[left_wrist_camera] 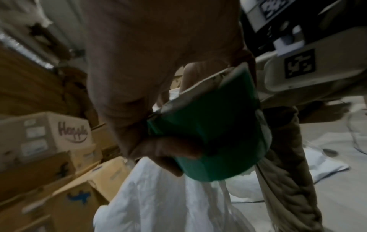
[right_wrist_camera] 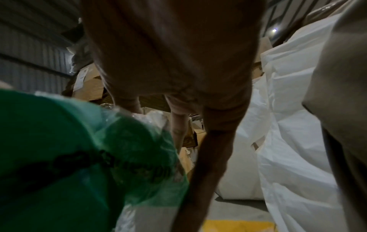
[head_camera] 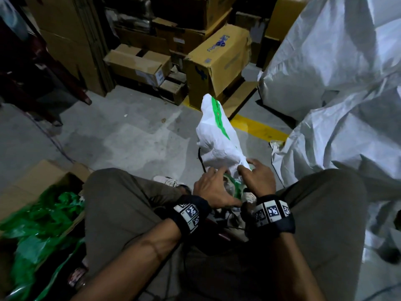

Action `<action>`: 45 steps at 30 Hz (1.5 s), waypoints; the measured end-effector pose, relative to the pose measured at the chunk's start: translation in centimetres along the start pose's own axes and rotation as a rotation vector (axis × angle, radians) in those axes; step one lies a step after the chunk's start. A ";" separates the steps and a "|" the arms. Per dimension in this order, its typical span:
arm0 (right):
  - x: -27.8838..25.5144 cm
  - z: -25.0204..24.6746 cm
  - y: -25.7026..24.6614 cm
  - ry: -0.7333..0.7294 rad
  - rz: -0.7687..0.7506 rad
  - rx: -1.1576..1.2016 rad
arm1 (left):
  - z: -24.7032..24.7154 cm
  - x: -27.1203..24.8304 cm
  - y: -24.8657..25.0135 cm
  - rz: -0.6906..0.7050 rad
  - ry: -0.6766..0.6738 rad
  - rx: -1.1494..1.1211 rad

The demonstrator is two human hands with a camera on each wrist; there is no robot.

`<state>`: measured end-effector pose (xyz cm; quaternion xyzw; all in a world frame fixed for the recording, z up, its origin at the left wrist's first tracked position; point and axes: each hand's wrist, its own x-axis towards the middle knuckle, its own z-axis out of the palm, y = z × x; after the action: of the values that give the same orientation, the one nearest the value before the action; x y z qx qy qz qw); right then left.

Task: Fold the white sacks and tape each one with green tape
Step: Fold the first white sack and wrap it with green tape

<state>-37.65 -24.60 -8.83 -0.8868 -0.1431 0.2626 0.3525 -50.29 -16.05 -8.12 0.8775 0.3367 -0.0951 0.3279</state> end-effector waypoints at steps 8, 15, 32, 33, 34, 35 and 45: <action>1.7 1.7 0.1 -0.099 0.023 -0.114 | 0.0 -0.5 0.6 0.069 -0.064 0.129; 3.1 2.4 1.8 -0.071 0.000 -0.200 | -2.3 0.4 -1.1 -0.029 -0.077 0.173; 0.2 1.3 2.3 -0.150 0.139 0.098 | -0.9 0.1 -0.6 -0.045 -0.141 0.203; 0.0 1.1 2.2 -0.139 0.086 0.028 | -0.8 0.2 -0.5 -0.063 -0.166 0.217; -0.3 1.1 2.0 -0.132 0.033 -0.059 | -0.8 0.4 -0.3 -0.081 -0.188 0.220; -0.4 1.2 2.0 -0.124 -0.013 -0.142 | -0.9 0.7 -0.2 -0.095 -0.205 0.215; -1.0 1.8 1.7 -0.204 -0.192 -0.363 | -2.9 4.4 -1.7 -0.258 -0.077 0.159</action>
<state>-39.37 -25.33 -10.74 -0.8869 -0.3065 0.2861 0.1943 -48.21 -10.95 -8.47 0.8458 0.4253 -0.1966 0.2552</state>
